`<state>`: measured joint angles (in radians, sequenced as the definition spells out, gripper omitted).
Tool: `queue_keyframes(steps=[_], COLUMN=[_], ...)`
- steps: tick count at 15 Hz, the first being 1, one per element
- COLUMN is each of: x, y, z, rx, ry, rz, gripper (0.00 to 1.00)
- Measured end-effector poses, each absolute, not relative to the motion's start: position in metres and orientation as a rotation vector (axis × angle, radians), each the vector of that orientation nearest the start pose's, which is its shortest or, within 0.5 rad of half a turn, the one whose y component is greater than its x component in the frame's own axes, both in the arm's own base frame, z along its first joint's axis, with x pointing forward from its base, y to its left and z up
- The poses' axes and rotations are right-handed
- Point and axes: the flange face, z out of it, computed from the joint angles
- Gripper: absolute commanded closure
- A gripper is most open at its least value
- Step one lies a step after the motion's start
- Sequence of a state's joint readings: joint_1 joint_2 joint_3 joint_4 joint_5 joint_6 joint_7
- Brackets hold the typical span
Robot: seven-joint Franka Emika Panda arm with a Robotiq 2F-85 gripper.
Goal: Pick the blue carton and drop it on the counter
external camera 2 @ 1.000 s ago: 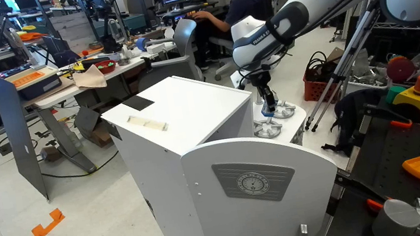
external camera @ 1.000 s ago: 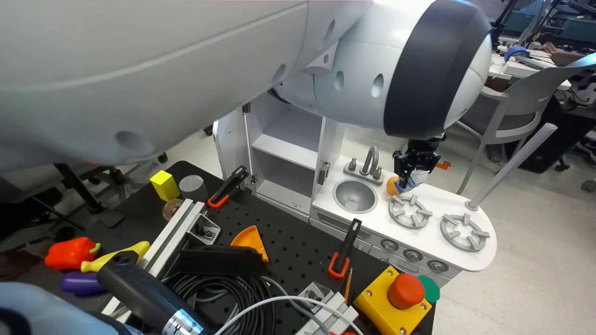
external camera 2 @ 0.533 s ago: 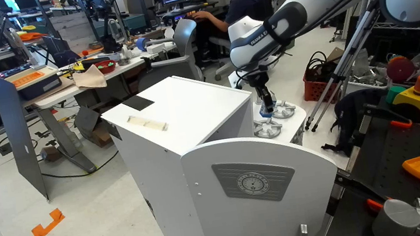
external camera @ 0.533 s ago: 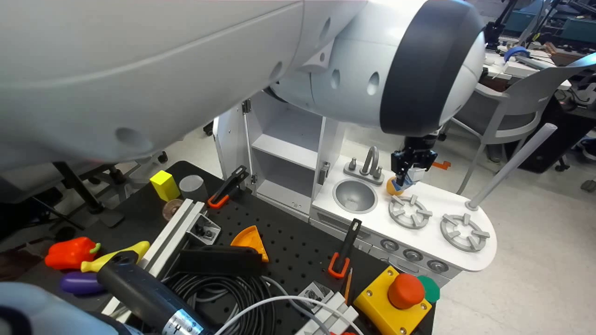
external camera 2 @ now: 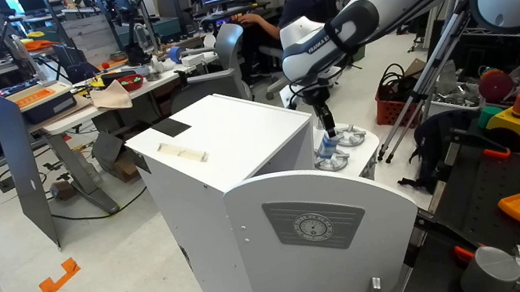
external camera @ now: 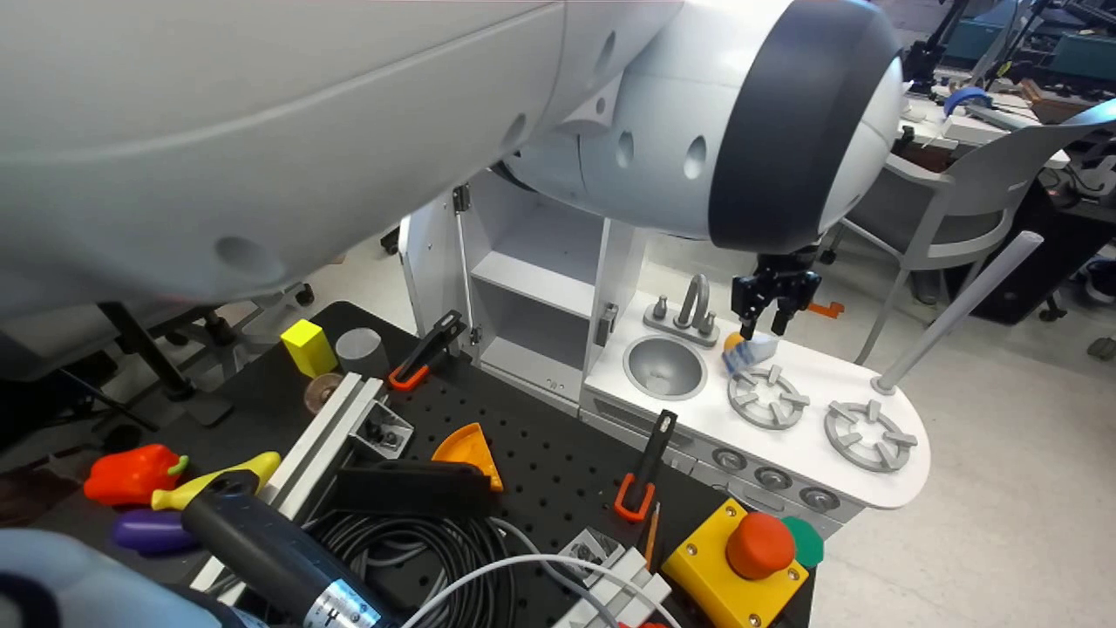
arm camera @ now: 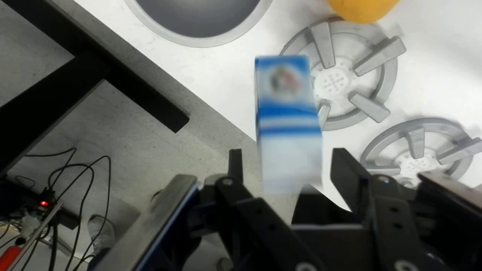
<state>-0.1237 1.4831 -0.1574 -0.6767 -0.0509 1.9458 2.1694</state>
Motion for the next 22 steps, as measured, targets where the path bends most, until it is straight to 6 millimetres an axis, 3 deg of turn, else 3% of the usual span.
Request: queue_keyframes(steps=[1,22], x=[0.7364,0.7361], y=[-0.1561,-0.1561], z=[0.016,0.0155], rx=[-1.4,-1.4], ry=[3.129,3.13], rz=[-0.101,-0.097], gripper=[0.0,0.0])
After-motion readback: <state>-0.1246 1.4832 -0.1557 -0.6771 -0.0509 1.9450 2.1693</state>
